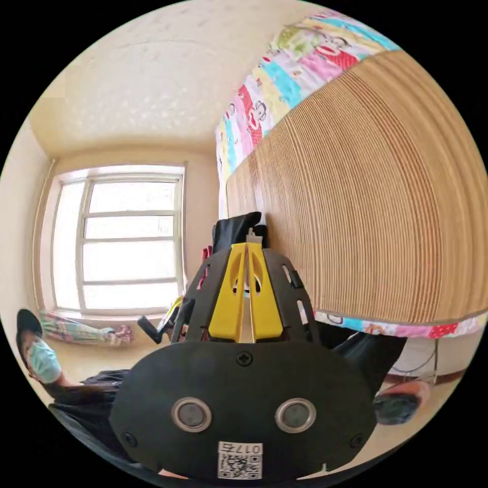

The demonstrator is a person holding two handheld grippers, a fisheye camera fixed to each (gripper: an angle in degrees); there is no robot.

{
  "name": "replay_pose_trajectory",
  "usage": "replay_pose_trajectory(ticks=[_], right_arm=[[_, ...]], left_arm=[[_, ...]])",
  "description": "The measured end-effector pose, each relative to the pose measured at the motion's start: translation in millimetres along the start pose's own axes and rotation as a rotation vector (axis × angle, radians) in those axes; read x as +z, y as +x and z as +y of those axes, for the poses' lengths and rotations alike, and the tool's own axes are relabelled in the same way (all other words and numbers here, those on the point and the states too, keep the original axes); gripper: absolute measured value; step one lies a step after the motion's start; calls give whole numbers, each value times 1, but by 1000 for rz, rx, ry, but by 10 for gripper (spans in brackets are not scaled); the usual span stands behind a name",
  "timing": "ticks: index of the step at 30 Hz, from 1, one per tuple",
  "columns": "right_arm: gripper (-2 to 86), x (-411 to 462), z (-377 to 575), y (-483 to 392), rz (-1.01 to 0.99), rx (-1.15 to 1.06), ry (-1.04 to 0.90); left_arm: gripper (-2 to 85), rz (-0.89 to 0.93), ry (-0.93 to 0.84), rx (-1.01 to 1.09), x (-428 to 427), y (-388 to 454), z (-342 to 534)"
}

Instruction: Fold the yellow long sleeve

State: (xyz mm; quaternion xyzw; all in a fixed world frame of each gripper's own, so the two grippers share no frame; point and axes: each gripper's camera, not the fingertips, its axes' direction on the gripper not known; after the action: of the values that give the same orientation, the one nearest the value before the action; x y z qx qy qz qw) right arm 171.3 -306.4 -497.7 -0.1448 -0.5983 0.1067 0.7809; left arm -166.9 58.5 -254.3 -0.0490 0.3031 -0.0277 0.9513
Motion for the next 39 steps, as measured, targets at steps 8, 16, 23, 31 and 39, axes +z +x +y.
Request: replay_pose_trajectory(ticks=[8,16,23,31,39], right_arm=[[7,-167,206,-80,1149,-457,1028],[19,-230,165,130,905,203,381],[74,-251,75,278,796,355,201],[55,-213,3,373,777,571,82],[24,-99,36,262,337,-114,-291]], left_arm=[[1,234,171,68,56,204,-106],[-9,620,362,-42,81,336,-140],[-10,415,245,-109,88,403,-145],[-10,209,181,-259,77,434,-147],[-10,223,159,-300,96,459,-189]])
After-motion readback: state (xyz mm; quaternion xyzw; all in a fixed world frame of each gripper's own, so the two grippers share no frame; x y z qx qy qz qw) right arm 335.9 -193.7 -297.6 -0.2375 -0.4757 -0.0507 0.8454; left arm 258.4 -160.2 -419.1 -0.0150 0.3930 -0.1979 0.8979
